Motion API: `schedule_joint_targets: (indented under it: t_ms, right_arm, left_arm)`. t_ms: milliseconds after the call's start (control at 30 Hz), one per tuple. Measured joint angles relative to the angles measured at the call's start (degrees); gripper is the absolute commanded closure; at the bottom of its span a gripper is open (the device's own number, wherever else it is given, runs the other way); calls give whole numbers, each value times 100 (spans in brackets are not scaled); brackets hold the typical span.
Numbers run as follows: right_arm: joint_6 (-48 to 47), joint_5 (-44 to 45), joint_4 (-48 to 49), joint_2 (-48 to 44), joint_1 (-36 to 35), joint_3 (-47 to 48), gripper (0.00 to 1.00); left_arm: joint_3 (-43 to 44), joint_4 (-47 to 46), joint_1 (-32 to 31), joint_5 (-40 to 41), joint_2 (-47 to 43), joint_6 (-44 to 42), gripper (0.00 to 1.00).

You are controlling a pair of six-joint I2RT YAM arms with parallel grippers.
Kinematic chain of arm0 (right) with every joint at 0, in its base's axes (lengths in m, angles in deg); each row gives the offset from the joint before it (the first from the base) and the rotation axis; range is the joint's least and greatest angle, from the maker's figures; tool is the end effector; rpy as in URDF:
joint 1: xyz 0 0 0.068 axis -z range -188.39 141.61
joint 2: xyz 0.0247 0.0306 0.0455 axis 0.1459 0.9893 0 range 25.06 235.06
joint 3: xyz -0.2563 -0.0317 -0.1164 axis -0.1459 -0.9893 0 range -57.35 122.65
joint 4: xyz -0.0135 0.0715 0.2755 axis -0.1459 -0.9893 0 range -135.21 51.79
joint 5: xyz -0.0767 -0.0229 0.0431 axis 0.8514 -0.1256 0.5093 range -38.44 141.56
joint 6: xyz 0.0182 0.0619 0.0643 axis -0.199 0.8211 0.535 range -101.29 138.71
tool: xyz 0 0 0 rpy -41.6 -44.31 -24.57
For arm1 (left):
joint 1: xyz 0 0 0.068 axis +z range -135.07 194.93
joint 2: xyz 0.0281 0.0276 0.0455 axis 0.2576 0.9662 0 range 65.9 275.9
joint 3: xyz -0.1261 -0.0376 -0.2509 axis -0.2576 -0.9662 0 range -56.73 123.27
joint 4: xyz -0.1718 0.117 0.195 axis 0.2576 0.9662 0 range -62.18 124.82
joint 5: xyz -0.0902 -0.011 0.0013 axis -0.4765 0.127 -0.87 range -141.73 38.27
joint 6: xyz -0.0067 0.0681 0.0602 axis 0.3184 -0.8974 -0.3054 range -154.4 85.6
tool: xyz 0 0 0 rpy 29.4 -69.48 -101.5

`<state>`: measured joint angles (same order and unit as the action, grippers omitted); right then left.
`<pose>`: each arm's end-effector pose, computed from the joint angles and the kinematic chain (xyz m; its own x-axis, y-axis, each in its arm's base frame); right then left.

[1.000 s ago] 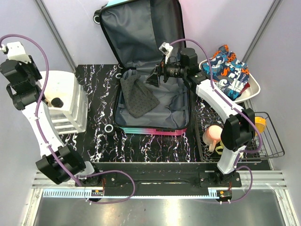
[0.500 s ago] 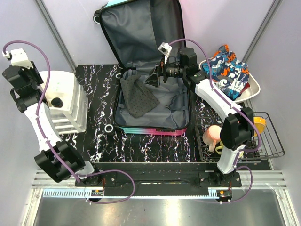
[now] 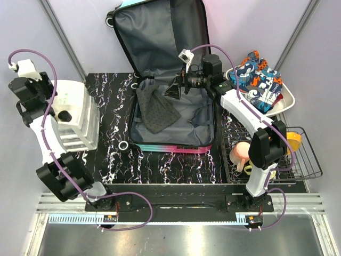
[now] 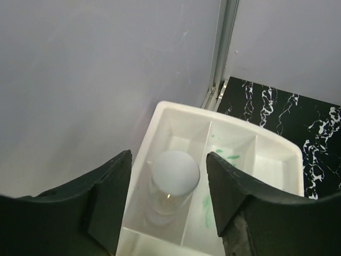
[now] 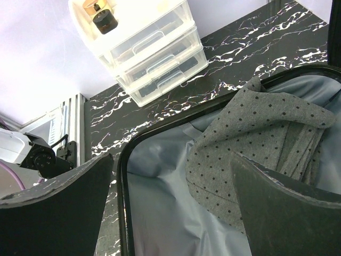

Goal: Open, take out, and arrange the luggage

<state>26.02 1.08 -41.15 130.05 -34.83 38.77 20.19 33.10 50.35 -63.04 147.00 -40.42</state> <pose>0.4110 0.2747 0.3708 -0.3040 -0.0607 -0.9507 -0.9283 0.2434 0.2813 0.3377 0.2205 0.3998 -0.1762 0.0009 -0.9844 -0.3944 0.9162 0.0714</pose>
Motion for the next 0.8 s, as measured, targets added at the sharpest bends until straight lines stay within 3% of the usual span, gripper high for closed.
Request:
schedule_joint_targets:
  t_ms: [33, 100, 233, 600, 800]
  right_arm:
    - [-9, 0, 0, 0, 0, 0, 0]
    - [-26, 0, -4, 0, 0, 0, 0]
    - [-85, 0, -15, 13, 0, 4, 0]
    - [-728, 710, -1123, 776, 9, 881, 4]
    - [-1034, 1137, -1552, 1349, 24, 984, 11]
  left_arm:
    - [-92, -42, 0, -4, -15, 57, 20]
    - [-195, -52, 0, 0, -39, 90, 10]
    - [-284, -55, 0, 55, -166, 221, 1]
    - [-66, 527, 0, -17, -1248, 352, 1]
    - [492, 1252, 0, -868, -1401, 232, 1]
